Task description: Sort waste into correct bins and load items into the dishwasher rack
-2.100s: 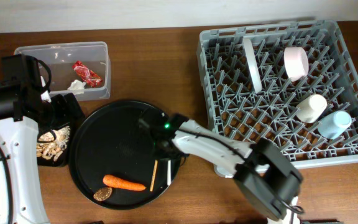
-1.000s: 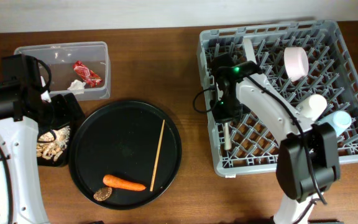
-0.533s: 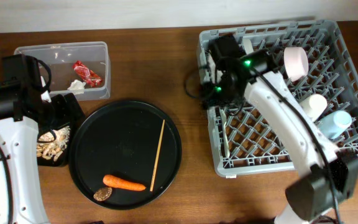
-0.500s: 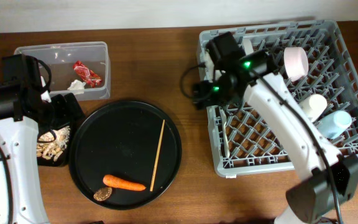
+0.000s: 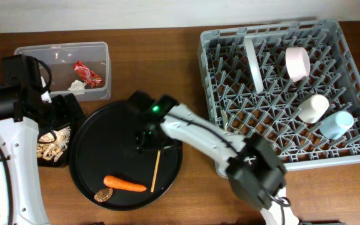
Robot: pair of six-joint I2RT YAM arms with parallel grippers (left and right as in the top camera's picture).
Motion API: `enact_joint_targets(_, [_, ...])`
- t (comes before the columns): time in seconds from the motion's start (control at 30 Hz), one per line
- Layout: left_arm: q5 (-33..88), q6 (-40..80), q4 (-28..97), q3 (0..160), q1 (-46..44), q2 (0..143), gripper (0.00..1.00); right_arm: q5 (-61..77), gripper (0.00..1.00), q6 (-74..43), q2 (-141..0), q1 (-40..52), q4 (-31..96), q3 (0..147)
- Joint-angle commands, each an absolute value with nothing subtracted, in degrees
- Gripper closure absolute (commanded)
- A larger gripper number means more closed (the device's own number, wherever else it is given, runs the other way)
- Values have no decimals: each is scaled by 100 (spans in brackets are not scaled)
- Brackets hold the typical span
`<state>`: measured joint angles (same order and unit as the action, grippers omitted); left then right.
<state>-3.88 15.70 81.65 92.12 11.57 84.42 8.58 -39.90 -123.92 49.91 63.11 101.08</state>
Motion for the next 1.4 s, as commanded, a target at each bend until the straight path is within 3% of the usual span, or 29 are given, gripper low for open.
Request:
enact_joint_targets(0.0, [-388,1625,8169,9190,1140,8366,1,388,22,-4775,-12886,5192,6270,10106])
enact_joint_targets(0.2, [-388,1625,8154,9190,1140,8366,1,379,44,-4853,-13181,5256,6261,10103])
enact_joint_targets(0.3, [-388,1625,8154,9190,1140,8366,1,384,76,-4853,-13181,5253,6226,10106])
enact_joint_targets(0.43, [-388,1625,8154,9190,1140,8366,1,447,96,-4851,-13181,5253,6235,10106])
enact_joint_targets(0.8, [-388,1625,8152,9190,1140,8366,1,532,96,-4226,-12704,4880,6901,10746])
enact_joint_targets(0.97, [-388,1625,8169,9190,1140,8366,1,395,96,-2950,-12038,4209,8093,11775])
enact_joint_targets(1.2, [-388,1625,8169,9190,1140,8366,1,-799,96,-2368,-11408,3179,9483,11863])
enact_joint_targets(1.37, [-386,1625,8171,9190,1140,8366,1,-493,96,-1686,-11391,2392,9640,11771])
